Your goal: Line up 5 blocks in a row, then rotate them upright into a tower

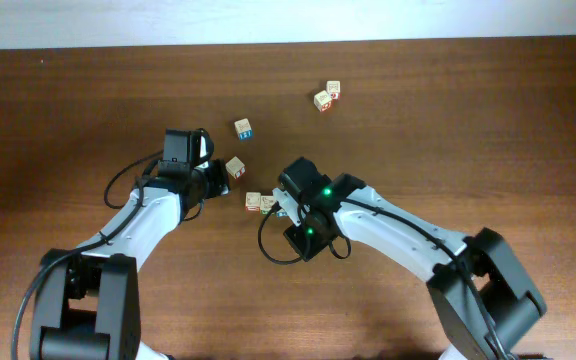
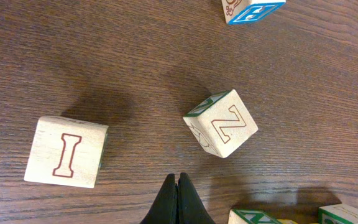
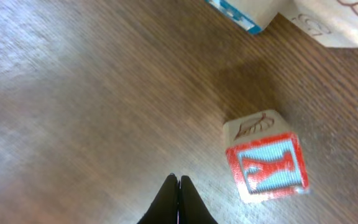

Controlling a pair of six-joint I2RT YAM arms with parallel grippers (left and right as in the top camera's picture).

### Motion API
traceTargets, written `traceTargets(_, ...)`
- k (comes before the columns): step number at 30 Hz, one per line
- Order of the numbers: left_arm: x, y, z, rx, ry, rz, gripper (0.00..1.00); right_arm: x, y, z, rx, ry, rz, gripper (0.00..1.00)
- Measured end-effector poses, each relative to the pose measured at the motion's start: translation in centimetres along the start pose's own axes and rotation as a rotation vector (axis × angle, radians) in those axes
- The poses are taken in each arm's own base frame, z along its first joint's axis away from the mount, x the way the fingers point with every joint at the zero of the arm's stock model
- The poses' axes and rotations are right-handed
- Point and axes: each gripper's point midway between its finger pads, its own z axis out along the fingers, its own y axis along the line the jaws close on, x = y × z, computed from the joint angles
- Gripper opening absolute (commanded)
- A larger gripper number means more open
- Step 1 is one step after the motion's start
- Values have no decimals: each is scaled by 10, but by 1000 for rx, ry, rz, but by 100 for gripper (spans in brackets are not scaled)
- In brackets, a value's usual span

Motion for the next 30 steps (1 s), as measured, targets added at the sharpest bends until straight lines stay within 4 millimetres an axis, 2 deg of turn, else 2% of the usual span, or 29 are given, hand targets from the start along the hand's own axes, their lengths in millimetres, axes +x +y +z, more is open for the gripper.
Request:
traceTargets(5,0,0,0,0,0,0,0,4,-5,16,12,37,7,4)
traceTargets(9,0,0,0,0,1,0,0,3,-23,24,100,40,18,4)
traceTargets(12,1,0,0,-1,3,0,0,-5,-34,23,130,9,30,4)
traceTargets(20,1,0,0,-2,4,-1,0,-21,-90,11,209,-84,137,4)
traceTargets(23,1,0,0,-2,4,0,0,-25,-98,9,196,-102,157,4)
traceTargets(25,1,0,0,-2,4,-1,0,-25,-90,3,153,-81,160,4)
traceTargets(27,1,0,0,-2,4,-1,0,-33,-83,-12,120,-71,167,4)
traceTargets(30,3,1,0,-4,11,-1,0,-58,-80,-58,123,-113,228,4)
